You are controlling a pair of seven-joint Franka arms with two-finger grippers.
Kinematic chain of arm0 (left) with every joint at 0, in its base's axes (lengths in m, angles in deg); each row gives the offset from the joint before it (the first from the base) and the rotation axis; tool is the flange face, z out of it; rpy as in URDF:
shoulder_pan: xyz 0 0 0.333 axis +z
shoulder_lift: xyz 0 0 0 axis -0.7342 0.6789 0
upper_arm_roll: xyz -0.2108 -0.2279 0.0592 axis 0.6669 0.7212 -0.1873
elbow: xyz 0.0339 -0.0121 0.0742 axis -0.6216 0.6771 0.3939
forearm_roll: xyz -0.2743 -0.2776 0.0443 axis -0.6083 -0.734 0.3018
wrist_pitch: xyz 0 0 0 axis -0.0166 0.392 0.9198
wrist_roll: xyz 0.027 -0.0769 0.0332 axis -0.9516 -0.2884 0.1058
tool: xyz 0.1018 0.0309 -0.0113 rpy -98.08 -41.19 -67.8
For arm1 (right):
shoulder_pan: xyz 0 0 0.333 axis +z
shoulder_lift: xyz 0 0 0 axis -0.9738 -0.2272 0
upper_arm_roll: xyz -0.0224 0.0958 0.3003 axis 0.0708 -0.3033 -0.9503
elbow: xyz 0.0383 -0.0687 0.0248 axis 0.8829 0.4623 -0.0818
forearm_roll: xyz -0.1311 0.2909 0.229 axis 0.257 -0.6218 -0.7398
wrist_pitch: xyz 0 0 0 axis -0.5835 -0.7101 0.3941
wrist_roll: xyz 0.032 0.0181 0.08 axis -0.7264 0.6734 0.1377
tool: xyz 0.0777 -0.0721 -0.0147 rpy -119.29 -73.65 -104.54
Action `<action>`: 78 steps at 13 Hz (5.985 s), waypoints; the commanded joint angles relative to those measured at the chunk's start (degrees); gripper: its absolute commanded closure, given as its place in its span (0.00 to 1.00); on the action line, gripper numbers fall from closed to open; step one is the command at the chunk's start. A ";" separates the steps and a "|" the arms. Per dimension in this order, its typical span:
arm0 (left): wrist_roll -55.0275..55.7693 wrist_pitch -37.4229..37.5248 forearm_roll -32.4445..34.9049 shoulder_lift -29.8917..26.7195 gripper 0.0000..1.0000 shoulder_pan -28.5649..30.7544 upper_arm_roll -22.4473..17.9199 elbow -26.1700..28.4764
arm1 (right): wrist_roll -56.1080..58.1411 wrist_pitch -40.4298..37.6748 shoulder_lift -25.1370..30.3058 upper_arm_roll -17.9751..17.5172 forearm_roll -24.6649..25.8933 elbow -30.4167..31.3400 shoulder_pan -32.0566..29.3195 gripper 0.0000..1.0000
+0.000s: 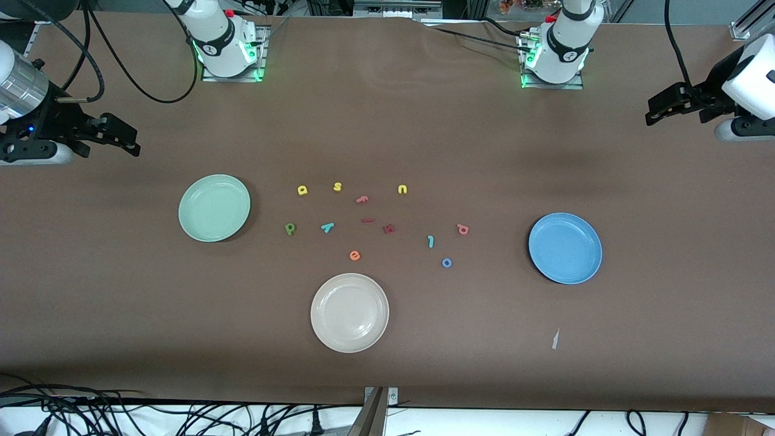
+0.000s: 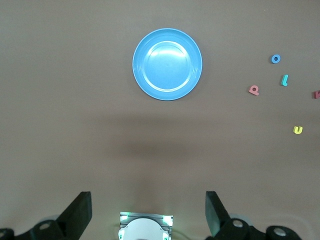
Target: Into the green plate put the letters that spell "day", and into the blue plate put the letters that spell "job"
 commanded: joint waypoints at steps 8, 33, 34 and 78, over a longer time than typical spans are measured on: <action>-0.08 -1.60 1.74 4.31 0.00 0.55 -0.52 -6.92 | 0.67 -1.26 0.34 -0.24 1.06 -0.84 -0.02 0.00; -0.34 -1.51 1.92 5.28 0.00 0.38 -0.34 -6.84 | 0.49 -2.31 0.51 -0.41 0.97 -1.02 -0.02 0.00; -0.34 -1.51 1.92 5.28 0.00 0.38 -0.34 -6.84 | 0.32 -2.40 0.51 -0.41 0.97 -1.02 -0.02 0.00; 0.19 -1.34 1.39 5.19 0.00 -0.24 0.27 -6.84 | 0.05 4.37 -2.30 -0.06 0.45 -2.42 -0.29 0.00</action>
